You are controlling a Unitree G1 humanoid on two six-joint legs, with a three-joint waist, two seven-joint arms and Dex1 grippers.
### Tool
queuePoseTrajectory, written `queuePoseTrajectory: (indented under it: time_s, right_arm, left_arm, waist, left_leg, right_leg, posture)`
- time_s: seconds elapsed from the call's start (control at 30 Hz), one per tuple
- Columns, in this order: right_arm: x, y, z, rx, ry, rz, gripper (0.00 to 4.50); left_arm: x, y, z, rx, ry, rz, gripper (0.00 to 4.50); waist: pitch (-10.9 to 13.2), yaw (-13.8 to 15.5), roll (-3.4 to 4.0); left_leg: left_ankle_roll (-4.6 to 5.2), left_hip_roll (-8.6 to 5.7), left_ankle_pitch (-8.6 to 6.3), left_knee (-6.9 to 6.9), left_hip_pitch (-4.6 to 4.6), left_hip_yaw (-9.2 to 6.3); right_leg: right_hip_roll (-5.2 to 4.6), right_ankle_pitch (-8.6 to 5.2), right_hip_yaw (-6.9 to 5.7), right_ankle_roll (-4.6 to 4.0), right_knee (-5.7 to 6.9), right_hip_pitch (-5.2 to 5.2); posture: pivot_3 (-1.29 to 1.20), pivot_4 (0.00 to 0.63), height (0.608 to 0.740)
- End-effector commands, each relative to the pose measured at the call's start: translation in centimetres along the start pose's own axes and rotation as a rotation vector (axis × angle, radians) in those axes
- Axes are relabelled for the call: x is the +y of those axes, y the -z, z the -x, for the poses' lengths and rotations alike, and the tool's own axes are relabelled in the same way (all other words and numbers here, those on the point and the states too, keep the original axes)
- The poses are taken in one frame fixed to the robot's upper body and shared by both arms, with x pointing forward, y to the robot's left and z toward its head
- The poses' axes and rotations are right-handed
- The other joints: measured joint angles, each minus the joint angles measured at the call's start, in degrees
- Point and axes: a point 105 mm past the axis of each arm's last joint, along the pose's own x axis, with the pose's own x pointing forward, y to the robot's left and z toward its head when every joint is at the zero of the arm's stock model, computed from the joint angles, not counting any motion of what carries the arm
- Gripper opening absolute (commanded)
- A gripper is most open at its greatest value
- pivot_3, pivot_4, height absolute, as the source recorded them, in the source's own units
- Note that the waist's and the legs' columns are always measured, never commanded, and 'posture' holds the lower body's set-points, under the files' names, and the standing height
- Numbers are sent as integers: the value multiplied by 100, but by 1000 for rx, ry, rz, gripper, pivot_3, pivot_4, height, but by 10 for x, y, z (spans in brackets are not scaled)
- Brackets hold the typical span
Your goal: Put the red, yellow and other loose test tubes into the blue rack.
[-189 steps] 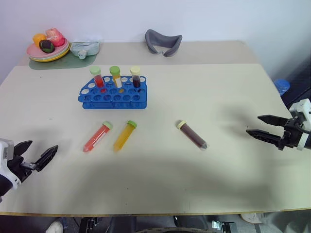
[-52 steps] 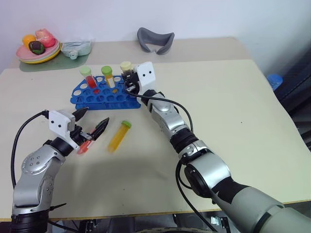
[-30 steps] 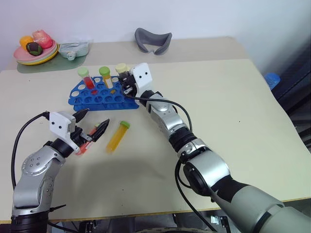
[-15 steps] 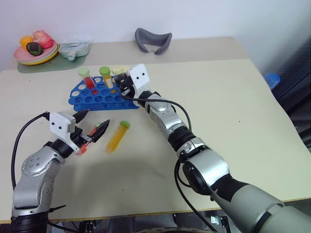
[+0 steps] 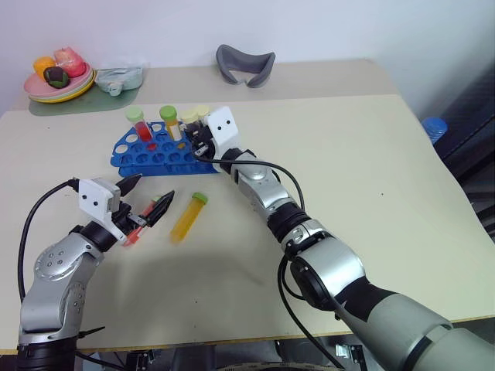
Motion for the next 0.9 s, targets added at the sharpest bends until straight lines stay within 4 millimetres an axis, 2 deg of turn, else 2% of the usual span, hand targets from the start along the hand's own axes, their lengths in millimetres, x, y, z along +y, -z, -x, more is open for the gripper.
queuePoseTrajectory:
  time_s: [0.03,0.07,0.2,0.23,0.43,0.57,0.67,0.8,0.9]
  right_arm:
    - [43,-6,-9,-38,-106,-90,1830]
    - [42,-8,-8,-50,-114,-101,2185]
    - [35,-27,-5,-139,-109,-79,4257]
    - [33,-31,-4,-159,-106,-69,4471]
    - [7,-61,20,-267,-86,-42,4471]
    - [-17,-74,57,-267,-116,-35,4471]
    - [-29,-65,90,-159,-187,15,4471]
    - [-31,-32,152,104,-399,174,4471]
    - [-29,-11,188,280,-524,225,4471]
  left_arm:
    - [2,-13,2,-42,-9,-32,4500]
    - [2,-13,2,-42,-9,-33,4500]
    - [2,-13,2,-44,-10,-33,4500]
    - [2,-13,2,-45,-10,-34,4500]
    - [8,-21,5,-55,-37,-43,4500]
    - [12,-28,8,-34,-48,-55,4500]
    - [6,-27,7,28,-12,-58,4500]
    - [-15,-29,1,126,94,-97,4500]
    - [-30,-34,-6,179,162,-134,4500]
  waist:
    - [0,-5,0]
    - [0,-11,0]
    - [1,-13,1]
    - [1,-12,1]
    - [0,20,0]
    - [0,42,0]
    - [0,67,-1]
    - [0,114,0]
    - [3,135,2]
  left_leg:
    - [0,0,0,0,0,0]
    - [0,0,0,0,0,0]
    - [0,0,0,-1,0,0]
    - [0,0,0,0,0,0]
    - [0,0,0,-1,-1,-1]
    - [0,0,0,1,-5,-3]
    - [1,-2,-1,2,-7,-4]
    - [4,-2,-3,-1,-7,-5]
    - [7,-2,-4,0,-4,-3]
  right_leg:
    - [0,0,0,0,0,0]
    - [0,0,0,0,0,0]
    - [0,0,0,0,0,-1]
    - [0,0,0,0,0,-1]
    - [-1,0,-1,0,-2,0]
    - [-2,0,-1,0,-2,-1]
    - [-4,0,-1,0,-6,1]
    - [-2,-1,-1,1,-14,4]
    - [1,-1,1,0,-15,5]
  posture:
    - [0,150,740]
    - [0,150,740]
    - [0,150,740]
    - [0,150,740]
    - [0,150,740]
    - [0,150,740]
    - [0,150,740]
    - [0,150,740]
    - [0,150,740]
